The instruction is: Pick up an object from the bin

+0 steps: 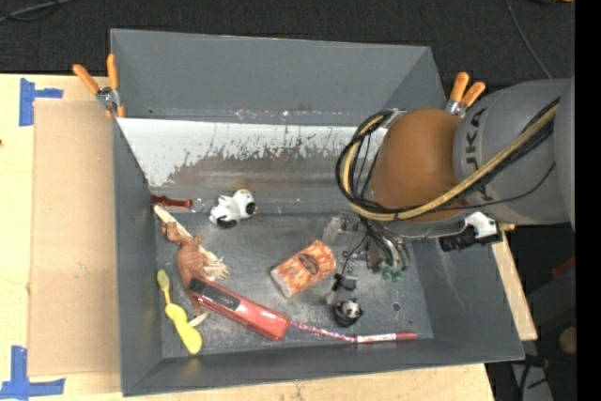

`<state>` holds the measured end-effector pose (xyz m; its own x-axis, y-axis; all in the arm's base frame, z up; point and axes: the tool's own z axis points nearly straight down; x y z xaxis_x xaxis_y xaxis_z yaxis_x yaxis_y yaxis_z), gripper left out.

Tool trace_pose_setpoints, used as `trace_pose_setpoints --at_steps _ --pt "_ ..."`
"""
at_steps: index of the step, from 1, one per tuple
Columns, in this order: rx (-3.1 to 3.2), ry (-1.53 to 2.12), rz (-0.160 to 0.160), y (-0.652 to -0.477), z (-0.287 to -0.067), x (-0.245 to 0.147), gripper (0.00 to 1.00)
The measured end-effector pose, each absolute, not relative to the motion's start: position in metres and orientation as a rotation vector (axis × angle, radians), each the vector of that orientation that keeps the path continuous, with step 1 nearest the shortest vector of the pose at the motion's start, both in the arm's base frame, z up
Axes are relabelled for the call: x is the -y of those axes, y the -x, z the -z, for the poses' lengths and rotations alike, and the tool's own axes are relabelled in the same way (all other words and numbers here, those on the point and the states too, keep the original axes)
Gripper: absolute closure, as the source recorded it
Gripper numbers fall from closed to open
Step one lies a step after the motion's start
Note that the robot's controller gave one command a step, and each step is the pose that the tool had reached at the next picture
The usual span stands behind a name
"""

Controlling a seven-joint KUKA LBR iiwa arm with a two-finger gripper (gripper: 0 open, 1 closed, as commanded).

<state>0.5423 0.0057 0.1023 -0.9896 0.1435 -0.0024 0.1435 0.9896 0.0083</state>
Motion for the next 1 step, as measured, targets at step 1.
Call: trace_pose_setpoints --at_steps 1 --pt "-3.138 -0.104 -0.011 -0.5524 -0.0806 -0.016 0.0"
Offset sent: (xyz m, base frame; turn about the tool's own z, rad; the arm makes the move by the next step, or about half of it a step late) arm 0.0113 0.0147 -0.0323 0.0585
